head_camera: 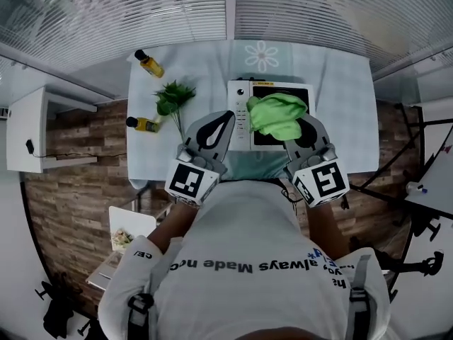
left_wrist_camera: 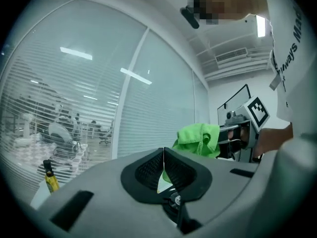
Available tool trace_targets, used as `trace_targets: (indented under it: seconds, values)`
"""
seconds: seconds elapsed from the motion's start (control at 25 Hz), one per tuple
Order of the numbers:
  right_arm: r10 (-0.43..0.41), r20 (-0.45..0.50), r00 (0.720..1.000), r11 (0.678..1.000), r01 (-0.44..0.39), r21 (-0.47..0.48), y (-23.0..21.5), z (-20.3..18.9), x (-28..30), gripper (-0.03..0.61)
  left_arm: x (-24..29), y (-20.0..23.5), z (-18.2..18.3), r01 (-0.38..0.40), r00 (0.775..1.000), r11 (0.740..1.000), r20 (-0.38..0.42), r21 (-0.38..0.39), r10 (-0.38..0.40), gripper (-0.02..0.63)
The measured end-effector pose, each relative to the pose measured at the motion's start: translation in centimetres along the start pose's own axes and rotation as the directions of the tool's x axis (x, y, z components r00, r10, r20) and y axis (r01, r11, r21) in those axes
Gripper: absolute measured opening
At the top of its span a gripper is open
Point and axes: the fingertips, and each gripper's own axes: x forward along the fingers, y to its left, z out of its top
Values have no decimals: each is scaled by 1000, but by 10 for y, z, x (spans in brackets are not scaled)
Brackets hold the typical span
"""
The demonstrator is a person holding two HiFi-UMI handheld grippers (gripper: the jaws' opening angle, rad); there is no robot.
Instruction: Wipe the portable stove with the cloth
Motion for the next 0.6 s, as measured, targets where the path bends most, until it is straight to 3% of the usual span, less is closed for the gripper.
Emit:
trace_targets:
  seconds: [0.28, 0.6]
  values:
    - [-40, 35, 999, 999, 39, 12, -9, 22, -29, 23, 11, -13, 33, 13, 998, 1000, 65, 0, -13, 12]
    - [-66, 50, 997, 998, 66, -7, -20, 27, -37, 23, 13, -17, 41, 0, 997, 1000, 83, -11, 1, 12]
